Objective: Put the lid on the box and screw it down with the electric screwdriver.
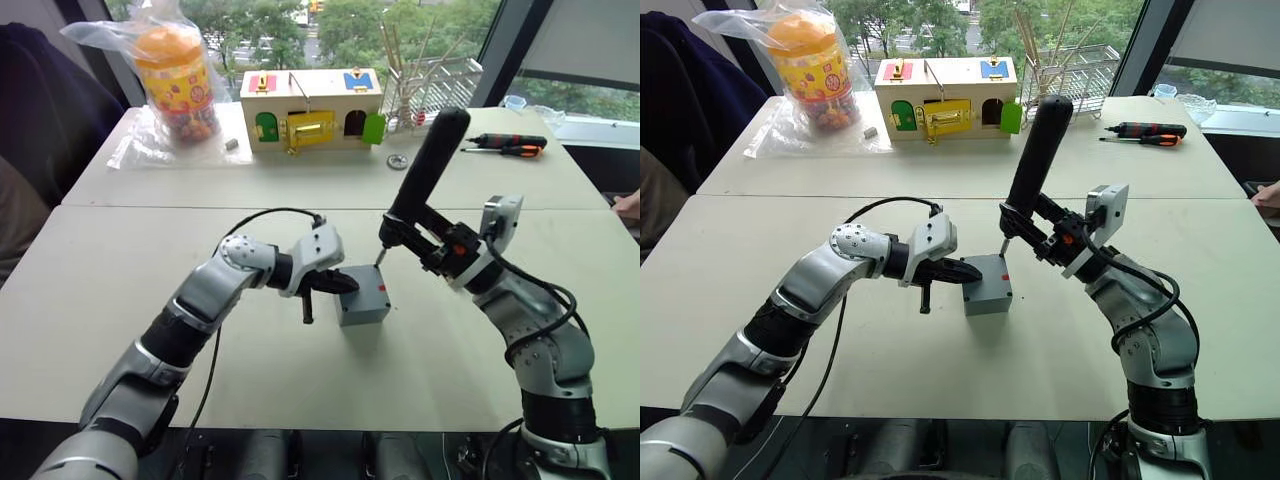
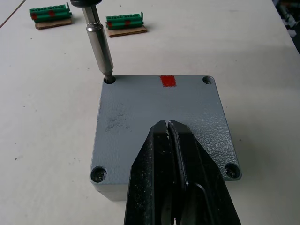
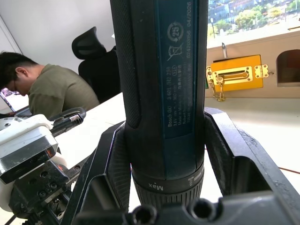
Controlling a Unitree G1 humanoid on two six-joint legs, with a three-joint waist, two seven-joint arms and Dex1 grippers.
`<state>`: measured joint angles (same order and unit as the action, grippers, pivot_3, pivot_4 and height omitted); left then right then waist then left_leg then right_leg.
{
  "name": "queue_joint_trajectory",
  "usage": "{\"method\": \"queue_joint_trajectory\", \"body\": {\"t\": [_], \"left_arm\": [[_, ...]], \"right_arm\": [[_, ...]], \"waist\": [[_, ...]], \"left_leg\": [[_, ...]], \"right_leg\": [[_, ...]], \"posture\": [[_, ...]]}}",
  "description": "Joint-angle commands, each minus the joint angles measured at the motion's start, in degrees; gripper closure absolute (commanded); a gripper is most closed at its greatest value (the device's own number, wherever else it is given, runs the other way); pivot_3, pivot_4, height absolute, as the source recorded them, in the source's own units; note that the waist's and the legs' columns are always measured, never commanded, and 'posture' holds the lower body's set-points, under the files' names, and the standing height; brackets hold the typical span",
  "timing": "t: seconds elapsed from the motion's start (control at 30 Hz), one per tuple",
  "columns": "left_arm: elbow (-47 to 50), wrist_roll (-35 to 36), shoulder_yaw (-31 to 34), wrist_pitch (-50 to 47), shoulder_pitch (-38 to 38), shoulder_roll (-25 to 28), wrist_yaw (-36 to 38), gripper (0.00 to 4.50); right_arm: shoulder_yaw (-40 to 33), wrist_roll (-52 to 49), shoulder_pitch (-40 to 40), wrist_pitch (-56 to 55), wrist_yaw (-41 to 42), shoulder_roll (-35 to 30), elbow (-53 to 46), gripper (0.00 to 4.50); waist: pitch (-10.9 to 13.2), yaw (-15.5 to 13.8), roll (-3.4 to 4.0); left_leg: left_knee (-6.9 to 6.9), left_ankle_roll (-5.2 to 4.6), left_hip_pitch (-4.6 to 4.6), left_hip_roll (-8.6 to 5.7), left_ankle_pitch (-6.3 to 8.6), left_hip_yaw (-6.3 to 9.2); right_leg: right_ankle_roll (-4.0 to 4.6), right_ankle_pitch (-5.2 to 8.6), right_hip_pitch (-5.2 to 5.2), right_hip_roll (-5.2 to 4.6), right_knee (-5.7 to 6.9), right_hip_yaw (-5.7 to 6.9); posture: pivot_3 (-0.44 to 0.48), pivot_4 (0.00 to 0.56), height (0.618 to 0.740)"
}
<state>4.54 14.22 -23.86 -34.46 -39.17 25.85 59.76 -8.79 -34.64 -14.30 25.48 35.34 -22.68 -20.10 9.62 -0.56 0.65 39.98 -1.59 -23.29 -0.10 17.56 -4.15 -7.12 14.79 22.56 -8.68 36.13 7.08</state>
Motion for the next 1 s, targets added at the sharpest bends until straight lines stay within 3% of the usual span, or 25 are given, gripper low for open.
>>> {"method": "queue_joint_trajectory", "body": {"t": [0.03,1.0], "left_arm": [[0.4,-0.7,-0.4,-0.5,0.6,0.1,0.1,4.5],[-0.2,-2.8,-0.8,1.1,2.0,-0.4,0.0,4.5]], "right_arm": [[5.4,1.0,3.1,2.5,2.1,0.0,2.0,2.63],[8.3,5.0,3.8,2.3,2.3,-0.5,7.8,2.63]], "waist": [[-0.1,0.0,-0.14],[-1.3,-0.1,-0.76]], "left_leg": [[-0.01,0.0,0.02,0.0,0.0,0.0],[-0.02,-0.11,0.25,0.02,0.09,0.02]], "right_leg": [[0.0,0.0,-0.02,0.0,0.0,0.0],[0.01,0.01,-0.28,-0.01,-0.05,-0.02]], "posture": [[0.0,0.15,0.705],[0.0,0.15,0.705]]}}
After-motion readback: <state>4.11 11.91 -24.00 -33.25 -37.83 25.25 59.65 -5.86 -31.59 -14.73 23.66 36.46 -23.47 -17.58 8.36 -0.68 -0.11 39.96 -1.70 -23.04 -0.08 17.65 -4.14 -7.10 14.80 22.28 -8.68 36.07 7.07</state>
